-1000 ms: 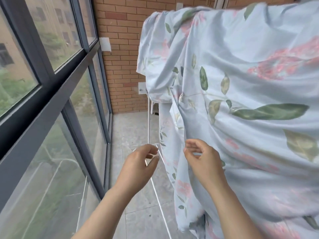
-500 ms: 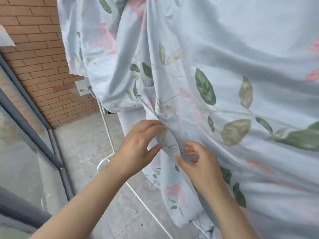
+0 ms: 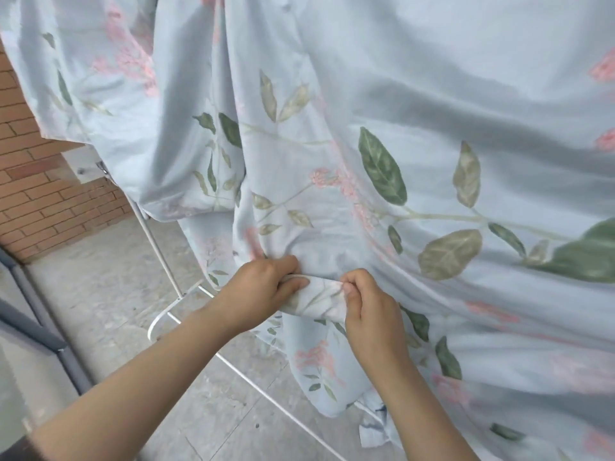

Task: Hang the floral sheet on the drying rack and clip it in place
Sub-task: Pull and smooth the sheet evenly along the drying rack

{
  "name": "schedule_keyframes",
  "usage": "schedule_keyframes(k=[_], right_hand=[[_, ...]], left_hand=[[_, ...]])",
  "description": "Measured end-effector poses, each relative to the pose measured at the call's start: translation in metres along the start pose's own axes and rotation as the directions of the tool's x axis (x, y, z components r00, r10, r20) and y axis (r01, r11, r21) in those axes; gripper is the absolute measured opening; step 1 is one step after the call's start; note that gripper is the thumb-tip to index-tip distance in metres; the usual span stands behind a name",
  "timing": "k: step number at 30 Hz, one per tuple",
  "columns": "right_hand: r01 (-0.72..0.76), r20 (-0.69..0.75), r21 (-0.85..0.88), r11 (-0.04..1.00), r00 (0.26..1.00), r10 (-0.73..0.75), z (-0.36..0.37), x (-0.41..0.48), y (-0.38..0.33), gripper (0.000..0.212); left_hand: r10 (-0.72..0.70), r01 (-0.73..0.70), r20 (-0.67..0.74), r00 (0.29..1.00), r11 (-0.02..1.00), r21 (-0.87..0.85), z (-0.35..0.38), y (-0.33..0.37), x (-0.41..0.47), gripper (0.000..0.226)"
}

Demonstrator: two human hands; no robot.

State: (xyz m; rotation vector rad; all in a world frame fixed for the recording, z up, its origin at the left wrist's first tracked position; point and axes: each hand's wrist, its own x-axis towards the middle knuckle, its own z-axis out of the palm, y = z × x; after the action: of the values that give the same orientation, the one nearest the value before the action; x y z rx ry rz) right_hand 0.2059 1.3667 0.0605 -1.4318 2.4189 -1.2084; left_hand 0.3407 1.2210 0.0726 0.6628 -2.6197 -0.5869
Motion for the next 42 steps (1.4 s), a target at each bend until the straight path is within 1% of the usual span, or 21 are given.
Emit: schedule_keyframes(k=[1, 3, 6, 9, 11, 13, 14, 16, 19, 21, 24, 27, 30, 33, 36, 38, 40, 42], right_hand=[[0.007, 0.003, -0.016, 1.000, 1.000, -0.007, 0.005, -0.002, 0.005, 0.012], [0.032, 0.036, -0.036, 0.999, 0.999, -0.031, 0.015, -0.006, 0.017, 0.014], [0.059, 0.160, -0.082, 0.995, 0.986, -0.045, 0.031, -0.013, 0.038, 0.021], [0.041, 0.269, -0.144, 0.989, 0.963, -0.001, 0.048, -0.019, 0.057, 0.029], [0.044, 0.290, -0.209, 0.977, 0.957, 0.019, 0.061, -0.022, 0.067, 0.039], [0.097, 0.266, -0.269, 0.958, 0.964, -0.023, 0.075, -0.022, 0.079, 0.052], [0.117, 0.257, -0.297, 0.948, 0.966, -0.039, 0.082, -0.022, 0.085, 0.054], [0.109, 0.261, -0.352, 0.929, 0.965, -0.014, 0.093, -0.021, 0.099, 0.048], [0.063, 0.296, -0.428, 0.901, 0.952, 0.074, 0.108, -0.028, 0.126, 0.037], [0.038, 0.281, -0.456, 0.889, 0.954, 0.103, 0.114, -0.035, 0.143, 0.041], [0.011, 0.208, -0.483, 0.875, 0.973, 0.103, 0.121, -0.040, 0.169, 0.044], [-0.026, 0.137, -0.486, 0.873, 0.985, 0.105, 0.129, -0.038, 0.191, 0.041], [-0.042, 0.101, -0.483, 0.874, 0.990, 0.103, 0.144, -0.035, 0.205, 0.045], [-0.039, 0.045, -0.480, 0.876, 0.997, 0.069, 0.158, -0.026, 0.222, 0.044], [-0.066, 0.003, -0.467, 0.882, 0.997, 0.076, 0.171, -0.016, 0.240, 0.048], [-0.071, -0.032, -0.464, 0.883, 0.997, 0.063, 0.180, -0.014, 0.252, 0.050], [-0.071, -0.058, -0.471, 0.879, 0.997, 0.049, 0.189, -0.012, 0.263, 0.048], [-0.075, -0.067, -0.475, 0.877, 0.997, 0.049, 0.198, -0.010, 0.274, 0.041]], left_hand=[[-0.016, 0.017, 0.018, 1.000, 1.000, -0.022, 0.010, -0.004, -0.003, 0.024], [0.010, -0.010, 0.018, 1.000, 1.000, -0.004, 0.027, -0.015, -0.009, 0.025], [0.044, -0.045, 0.018, 0.999, 0.996, 0.073, 0.052, -0.031, -0.018, 0.029], [0.022, -0.024, 0.024, 0.999, 0.993, 0.117, 0.076, -0.049, -0.026, 0.037], [0.022, -0.026, 0.026, 0.999, 0.991, 0.132, 0.092, -0.059, -0.028, 0.037], [0.016, -0.020, 0.036, 0.999, 0.990, 0.142, 0.106, -0.067, -0.024, 0.036], [0.003, -0.010, 0.051, 0.999, 0.990, 0.139, 0.113, -0.071, -0.022, 0.034], [-0.039, 0.024, 0.110, 0.993, 0.991, 0.132, 0.130, -0.079, -0.018, 0.030], [-0.116, 0.091, 0.237, 0.965, 0.989, 0.115, 0.160, -0.085, -0.020, 0.026], [-0.122, 0.106, 0.278, 0.953, 0.992, 0.071, 0.180, -0.085, -0.022, 0.026], [-0.092, 0.086, 0.280, 0.956, 0.996, 0.031, 0.204, -0.087, -0.011, 0.026], [-0.037, 0.024, 0.257, 0.966, 0.998, 0.053, 0.224, -0.091, 0.007, 0.025], [0.004, -0.027, 0.240, 0.971, 0.996, 0.090, 0.243, -0.102, 0.020, 0.024], [0.039, -0.057, 0.193, 0.980, 0.994, 0.089, 0.262, -0.117, 0.031, 0.022], [0.068, -0.078, 0.136, 0.988, 0.995, 0.069, 0.281, -0.128, 0.045, 0.022], [0.097, -0.105, 0.123, 0.988, 0.993, 0.061, 0.292, -0.133, 0.052, 0.023], [0.117, -0.123, 0.098, 0.988, 0.991, 0.054, 0.304, -0.141, 0.057, 0.024], [0.132, -0.136, 0.069, 0.989, 0.988, 0.066, 0.316, -0.150, 0.059, 0.024]])
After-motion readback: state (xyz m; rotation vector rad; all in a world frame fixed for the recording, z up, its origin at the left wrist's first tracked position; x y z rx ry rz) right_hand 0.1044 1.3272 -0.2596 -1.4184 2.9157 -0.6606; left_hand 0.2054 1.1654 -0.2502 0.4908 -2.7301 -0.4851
